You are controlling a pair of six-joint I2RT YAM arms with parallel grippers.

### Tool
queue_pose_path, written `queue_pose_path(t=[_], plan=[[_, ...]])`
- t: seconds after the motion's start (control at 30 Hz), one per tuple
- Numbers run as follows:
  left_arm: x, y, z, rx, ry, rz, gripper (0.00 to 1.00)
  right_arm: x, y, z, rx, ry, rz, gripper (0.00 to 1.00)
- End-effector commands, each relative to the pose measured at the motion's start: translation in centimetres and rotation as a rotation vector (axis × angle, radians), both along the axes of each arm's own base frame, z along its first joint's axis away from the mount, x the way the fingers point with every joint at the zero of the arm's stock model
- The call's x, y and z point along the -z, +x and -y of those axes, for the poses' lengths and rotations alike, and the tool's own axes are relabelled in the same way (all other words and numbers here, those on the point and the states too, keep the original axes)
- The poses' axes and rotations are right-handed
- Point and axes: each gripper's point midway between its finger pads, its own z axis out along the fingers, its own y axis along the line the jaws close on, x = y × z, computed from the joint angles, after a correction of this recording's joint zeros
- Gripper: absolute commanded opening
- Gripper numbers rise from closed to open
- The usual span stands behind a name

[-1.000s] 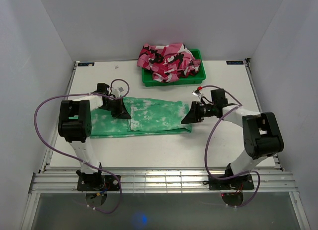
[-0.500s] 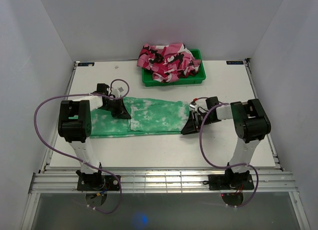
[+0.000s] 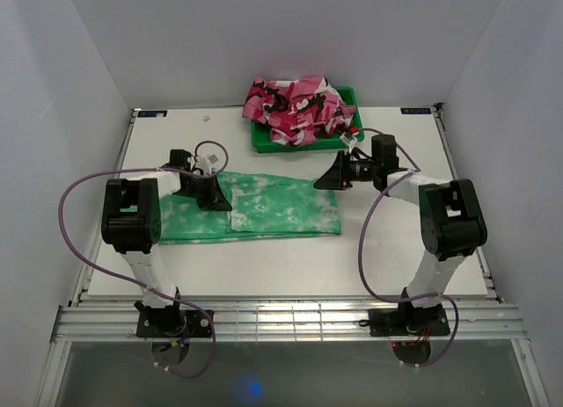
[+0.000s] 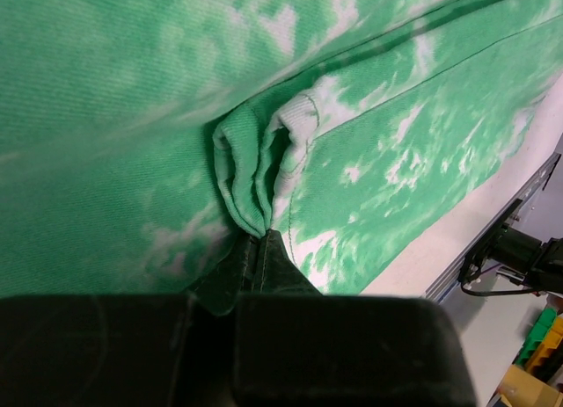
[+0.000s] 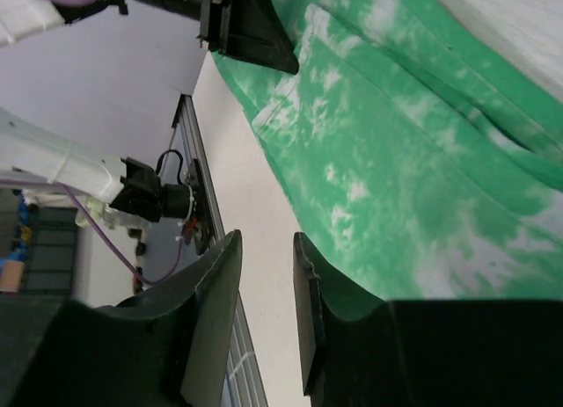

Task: Fold and stack the trousers
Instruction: Fold the trousers

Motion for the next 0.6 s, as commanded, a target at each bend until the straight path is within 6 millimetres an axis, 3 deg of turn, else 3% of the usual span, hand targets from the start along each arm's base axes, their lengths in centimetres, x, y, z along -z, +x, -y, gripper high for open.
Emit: queue_pose_path(t=[0.0,0.17,0.33,0.43,0.47,0.53,0.57], plan=[[2.4,-1.2,-1.7,-0.001,0.119,-0.022,0.00,2.8,2.7,-0.4,0.078,0.027,-0.093,0.36],[2.4,-1.5,-1.6,-0.004,0.113,-0.030,0.00,9.0,5.1,-0.3,0.161,-0.018,-0.182,0.34],[2.8,-2.1,-1.9,-0.005,0.137,-0.042,0.00,11.5,6.6,1.1,0.222,-0.061,-0.179,0.29],[2.8,-2.9,-1.7,-0.001,0.117,-0.059,0.00,11.4,6.5,1.8,0.212,-0.159,-0.134,0.27],[2.3,-3.0,-1.3,0.006,0.094,-0.052,0.01,9.3,6.4,1.8,0.208,-0.155,-0.085,0.29],[0.8,-3.0,-0.4,0.028,0.030,-0.027,0.12,7.4,6.0,2.6,0.200,-0.181,-0.020,0.36],[0.0,-2.9,-0.2,0.038,0.014,-0.011,0.25,5.4,5.2,3.1,0.207,-0.205,-0.003,0.39]])
